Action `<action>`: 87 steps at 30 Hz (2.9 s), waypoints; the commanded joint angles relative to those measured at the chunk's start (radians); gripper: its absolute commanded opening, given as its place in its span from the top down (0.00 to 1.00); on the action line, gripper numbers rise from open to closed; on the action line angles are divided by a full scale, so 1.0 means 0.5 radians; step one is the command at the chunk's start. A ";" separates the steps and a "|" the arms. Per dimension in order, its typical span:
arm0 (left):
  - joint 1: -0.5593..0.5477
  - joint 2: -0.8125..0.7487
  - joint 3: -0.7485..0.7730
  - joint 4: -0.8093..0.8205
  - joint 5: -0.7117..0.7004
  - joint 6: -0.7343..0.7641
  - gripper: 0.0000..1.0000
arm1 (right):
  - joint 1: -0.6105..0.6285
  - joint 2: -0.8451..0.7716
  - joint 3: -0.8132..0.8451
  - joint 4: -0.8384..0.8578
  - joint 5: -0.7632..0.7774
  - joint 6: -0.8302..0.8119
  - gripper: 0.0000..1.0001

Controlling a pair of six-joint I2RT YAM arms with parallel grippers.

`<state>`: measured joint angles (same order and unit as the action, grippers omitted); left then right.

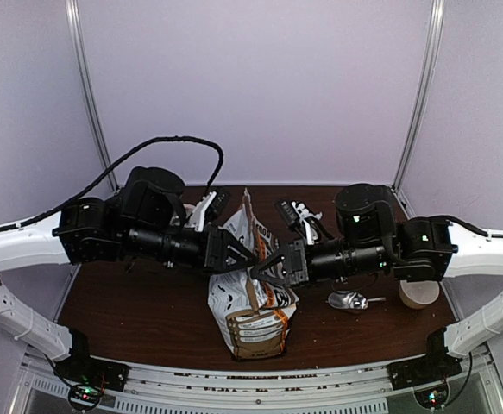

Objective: Serve the pet food
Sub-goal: Open the pet food bag at the center of the board.

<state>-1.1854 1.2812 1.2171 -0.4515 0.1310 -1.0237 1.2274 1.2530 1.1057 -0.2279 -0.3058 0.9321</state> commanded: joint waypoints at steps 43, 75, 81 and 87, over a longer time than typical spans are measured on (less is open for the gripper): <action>0.005 0.020 0.011 0.021 0.066 0.046 1.00 | 0.101 0.163 0.290 -0.468 0.321 -0.160 1.00; 0.006 -0.097 -0.129 0.280 0.002 0.000 1.00 | 0.217 0.710 0.823 -1.239 1.184 -0.126 1.00; 0.005 -0.114 -0.149 0.276 -0.017 -0.010 1.00 | 0.216 0.709 0.823 -1.271 1.230 -0.120 1.00; 0.005 -0.120 -0.151 0.266 -0.028 -0.007 1.00 | 0.215 0.717 0.826 -1.273 1.253 -0.126 1.00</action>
<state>-1.1847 1.2675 1.1366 -0.4160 0.1246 -1.0210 1.3628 1.5761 1.5276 -0.7963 0.1997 0.8650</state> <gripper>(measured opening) 0.003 0.003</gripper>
